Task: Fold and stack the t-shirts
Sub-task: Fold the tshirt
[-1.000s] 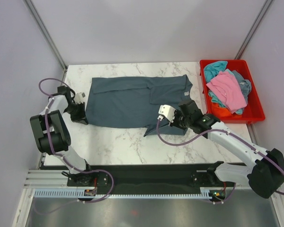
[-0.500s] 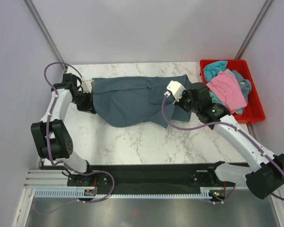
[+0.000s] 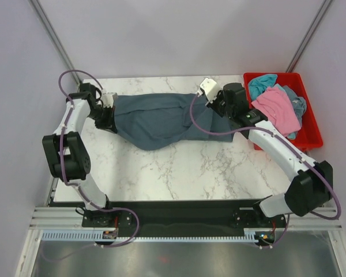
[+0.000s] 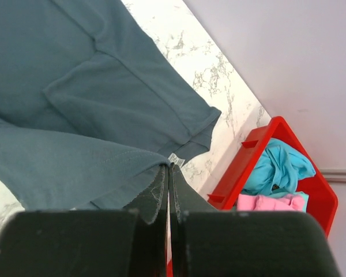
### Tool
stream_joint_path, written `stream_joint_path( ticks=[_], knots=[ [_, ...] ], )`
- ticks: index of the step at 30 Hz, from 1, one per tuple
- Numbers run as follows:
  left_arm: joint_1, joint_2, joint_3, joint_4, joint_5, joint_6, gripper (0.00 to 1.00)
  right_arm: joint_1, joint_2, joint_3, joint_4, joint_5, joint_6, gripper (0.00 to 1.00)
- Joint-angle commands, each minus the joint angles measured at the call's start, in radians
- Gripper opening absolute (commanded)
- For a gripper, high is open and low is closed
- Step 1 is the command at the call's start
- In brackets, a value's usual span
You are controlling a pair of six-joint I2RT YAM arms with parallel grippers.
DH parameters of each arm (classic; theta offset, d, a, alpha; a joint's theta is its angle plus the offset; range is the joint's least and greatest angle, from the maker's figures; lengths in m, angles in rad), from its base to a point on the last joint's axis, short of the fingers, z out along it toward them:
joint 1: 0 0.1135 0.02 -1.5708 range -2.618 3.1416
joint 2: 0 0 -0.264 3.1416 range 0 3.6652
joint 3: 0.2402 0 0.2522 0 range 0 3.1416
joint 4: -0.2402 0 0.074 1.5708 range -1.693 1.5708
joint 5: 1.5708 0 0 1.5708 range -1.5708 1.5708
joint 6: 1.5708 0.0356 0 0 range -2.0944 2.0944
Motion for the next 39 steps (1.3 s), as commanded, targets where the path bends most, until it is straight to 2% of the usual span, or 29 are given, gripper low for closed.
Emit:
stream_joint_path(
  ticks=[1,8,16,24,39],
  knots=[
    [0.002,0.057,0.089,0.066,-0.028,0.005,0.02,-0.024,0.061,0.068,0.097,0.058,0.017,0.0],
    [0.004,0.211,0.264,0.083,-0.055,-0.032,0.02,-0.078,0.201,0.143,0.16,0.076,0.044,0.0],
    [0.001,0.419,0.513,0.045,-0.086,-0.055,0.02,-0.107,0.379,0.302,0.18,0.076,0.076,0.0],
    [0.002,0.498,0.607,0.066,-0.15,-0.06,0.02,-0.13,0.531,0.454,0.183,0.086,0.1,0.0],
    [0.001,0.594,0.708,0.104,-0.206,-0.086,0.02,-0.142,0.684,0.571,0.203,0.106,0.126,0.0]
  ],
)
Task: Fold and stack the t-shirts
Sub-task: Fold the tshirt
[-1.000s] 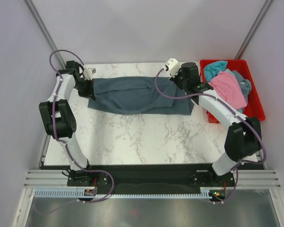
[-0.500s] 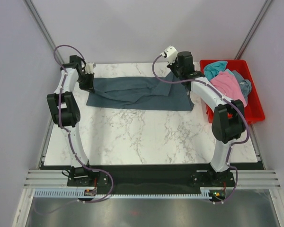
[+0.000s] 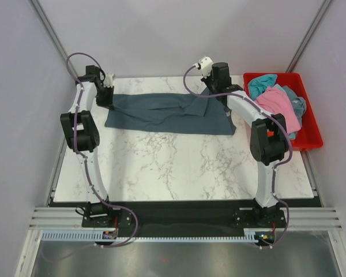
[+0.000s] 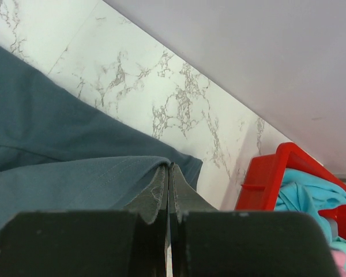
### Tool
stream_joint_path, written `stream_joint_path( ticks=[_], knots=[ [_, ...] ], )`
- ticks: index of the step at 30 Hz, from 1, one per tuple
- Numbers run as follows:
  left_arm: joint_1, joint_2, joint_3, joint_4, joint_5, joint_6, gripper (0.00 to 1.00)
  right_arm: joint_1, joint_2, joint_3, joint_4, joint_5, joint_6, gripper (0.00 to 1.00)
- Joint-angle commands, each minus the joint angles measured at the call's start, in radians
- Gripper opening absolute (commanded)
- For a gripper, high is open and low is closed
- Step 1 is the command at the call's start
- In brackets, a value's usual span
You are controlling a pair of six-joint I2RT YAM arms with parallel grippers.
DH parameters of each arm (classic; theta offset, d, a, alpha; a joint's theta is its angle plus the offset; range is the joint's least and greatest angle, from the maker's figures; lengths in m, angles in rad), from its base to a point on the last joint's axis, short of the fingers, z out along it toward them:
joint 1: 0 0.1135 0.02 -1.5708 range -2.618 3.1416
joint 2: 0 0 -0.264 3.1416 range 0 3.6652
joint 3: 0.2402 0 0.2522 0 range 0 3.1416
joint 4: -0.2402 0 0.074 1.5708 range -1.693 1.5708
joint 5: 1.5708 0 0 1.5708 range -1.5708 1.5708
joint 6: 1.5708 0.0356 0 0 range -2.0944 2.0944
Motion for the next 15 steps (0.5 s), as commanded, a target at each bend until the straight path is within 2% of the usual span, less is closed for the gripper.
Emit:
stream_joint_path(
  ticks=[1,12,13,14,15],
  knots=[
    [0.003,0.029,0.046,0.032,-0.038,-0.032,0.02,-0.007,0.029,0.072,0.052,0.029,0.023,0.0],
    [-0.002,0.048,0.09,0.061,-0.098,-0.047,0.02,-0.012,0.1,0.115,0.094,0.065,0.024,0.0],
    [-0.002,0.043,0.09,0.061,-0.098,-0.049,0.46,-0.013,0.106,0.118,0.095,0.066,0.023,0.0],
    [-0.003,0.039,0.09,0.061,-0.095,-0.049,0.63,-0.013,0.113,0.123,0.095,0.066,0.026,0.0],
    [-0.008,0.017,0.084,0.058,-0.092,-0.046,0.68,-0.013,0.118,0.126,0.095,0.06,0.026,0.0]
  ],
)
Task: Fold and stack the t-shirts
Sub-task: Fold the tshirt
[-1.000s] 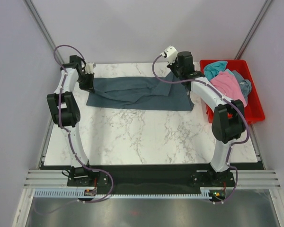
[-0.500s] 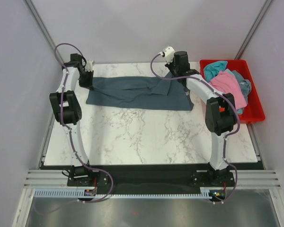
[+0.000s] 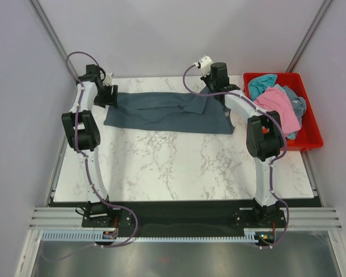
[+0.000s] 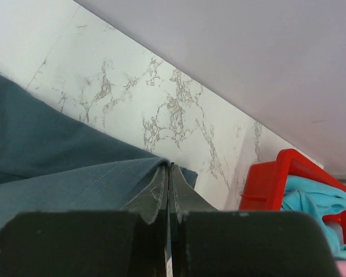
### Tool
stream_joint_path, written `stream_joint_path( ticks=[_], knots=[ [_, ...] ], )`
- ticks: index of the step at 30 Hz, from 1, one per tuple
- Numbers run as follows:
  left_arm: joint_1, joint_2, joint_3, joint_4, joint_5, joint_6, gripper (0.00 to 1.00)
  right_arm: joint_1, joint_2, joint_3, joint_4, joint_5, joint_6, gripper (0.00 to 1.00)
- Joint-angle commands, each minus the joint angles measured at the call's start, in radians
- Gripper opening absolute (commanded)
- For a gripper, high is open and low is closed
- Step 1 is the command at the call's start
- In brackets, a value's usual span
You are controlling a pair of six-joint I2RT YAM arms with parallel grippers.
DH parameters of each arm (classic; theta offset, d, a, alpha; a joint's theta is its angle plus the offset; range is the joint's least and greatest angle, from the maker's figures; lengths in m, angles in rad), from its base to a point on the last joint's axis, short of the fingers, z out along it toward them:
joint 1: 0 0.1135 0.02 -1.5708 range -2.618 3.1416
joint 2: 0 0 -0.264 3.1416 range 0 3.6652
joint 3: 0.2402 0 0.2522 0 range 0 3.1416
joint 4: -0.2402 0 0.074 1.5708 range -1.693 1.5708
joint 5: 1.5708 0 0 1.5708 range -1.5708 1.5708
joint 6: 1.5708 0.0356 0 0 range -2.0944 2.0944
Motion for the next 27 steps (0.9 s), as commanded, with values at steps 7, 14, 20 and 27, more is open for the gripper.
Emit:
stream_joint_path(
  ticks=[7,14,20,27],
  knots=[
    [0.004,-0.192,-0.152,0.05,0.006,-0.054,0.86,-0.006,0.026,0.05,0.045,0.018,0.024,0.0],
    [0.021,-0.18,-0.235,0.037,0.022,-0.055,0.81,-0.006,0.022,0.055,0.047,0.006,0.041,0.0],
    [0.023,-0.155,-0.256,0.035,0.013,-0.043,0.7,-0.007,0.022,0.05,0.045,0.0,0.045,0.0],
    [0.023,-0.105,-0.247,0.032,0.003,-0.035,0.62,-0.007,0.022,0.044,0.047,-0.003,0.051,0.0]
  ],
)
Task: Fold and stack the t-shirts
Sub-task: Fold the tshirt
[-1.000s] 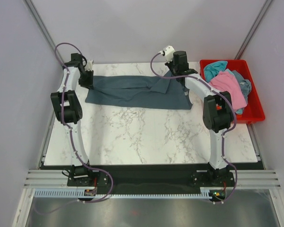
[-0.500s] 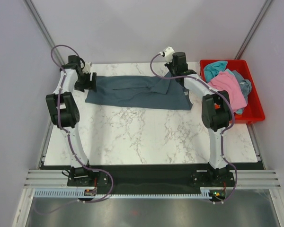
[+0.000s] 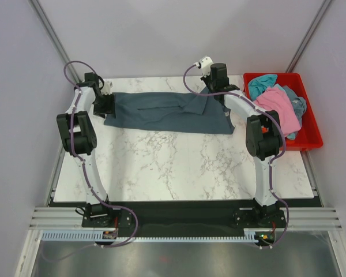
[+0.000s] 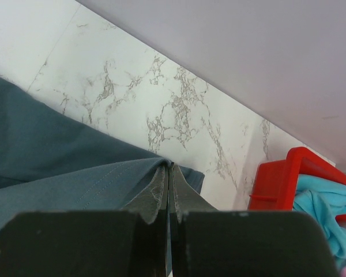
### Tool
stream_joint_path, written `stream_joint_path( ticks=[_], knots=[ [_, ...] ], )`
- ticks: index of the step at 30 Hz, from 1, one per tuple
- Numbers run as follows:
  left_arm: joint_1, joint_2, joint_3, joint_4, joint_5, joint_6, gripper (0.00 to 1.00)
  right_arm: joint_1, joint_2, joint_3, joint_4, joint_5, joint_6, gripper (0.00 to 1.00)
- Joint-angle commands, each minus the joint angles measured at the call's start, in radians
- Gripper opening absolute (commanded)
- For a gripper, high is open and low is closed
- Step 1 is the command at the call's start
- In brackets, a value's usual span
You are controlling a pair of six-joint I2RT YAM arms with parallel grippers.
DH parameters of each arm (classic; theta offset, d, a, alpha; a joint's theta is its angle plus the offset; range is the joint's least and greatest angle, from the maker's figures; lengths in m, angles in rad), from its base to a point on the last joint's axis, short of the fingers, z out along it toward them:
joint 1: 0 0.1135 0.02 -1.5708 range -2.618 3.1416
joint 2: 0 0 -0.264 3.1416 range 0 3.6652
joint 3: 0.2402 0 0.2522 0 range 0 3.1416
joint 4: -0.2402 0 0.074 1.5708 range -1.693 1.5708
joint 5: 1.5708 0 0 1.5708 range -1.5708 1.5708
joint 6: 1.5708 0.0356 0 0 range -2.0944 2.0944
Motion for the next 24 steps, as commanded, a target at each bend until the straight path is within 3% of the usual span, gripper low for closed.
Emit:
stream_joint_path(
  ticks=[1,6,8,9,10,12,13,24],
  knots=[
    [0.003,0.037,0.01,0.005,-0.003,-0.003,0.62,-0.004,-0.004,0.034,0.035,-0.002,0.022,0.0],
    [0.003,0.063,0.024,0.005,-0.01,0.003,0.61,-0.004,0.002,0.036,0.034,-0.006,0.023,0.0],
    [0.004,0.075,0.03,0.003,-0.014,0.007,0.53,-0.004,0.002,0.037,0.035,-0.005,0.025,0.0],
    [0.006,0.078,0.028,0.005,-0.014,0.007,0.46,-0.004,0.002,0.036,0.034,-0.005,0.025,0.0],
    [0.006,0.078,0.028,0.003,-0.015,0.007,0.24,-0.005,0.001,0.034,0.034,-0.006,0.025,0.0],
    [0.009,0.066,0.018,0.0,-0.014,0.006,0.06,-0.004,-0.002,0.031,0.034,-0.002,0.022,0.0],
    [0.011,0.06,0.01,-0.001,-0.014,0.006,0.02,-0.004,-0.001,0.03,0.034,0.0,0.02,0.0],
    [0.037,-0.107,-0.179,0.0,-0.013,0.0,0.05,-0.012,0.037,0.057,0.035,-0.008,0.037,0.0]
  ],
)
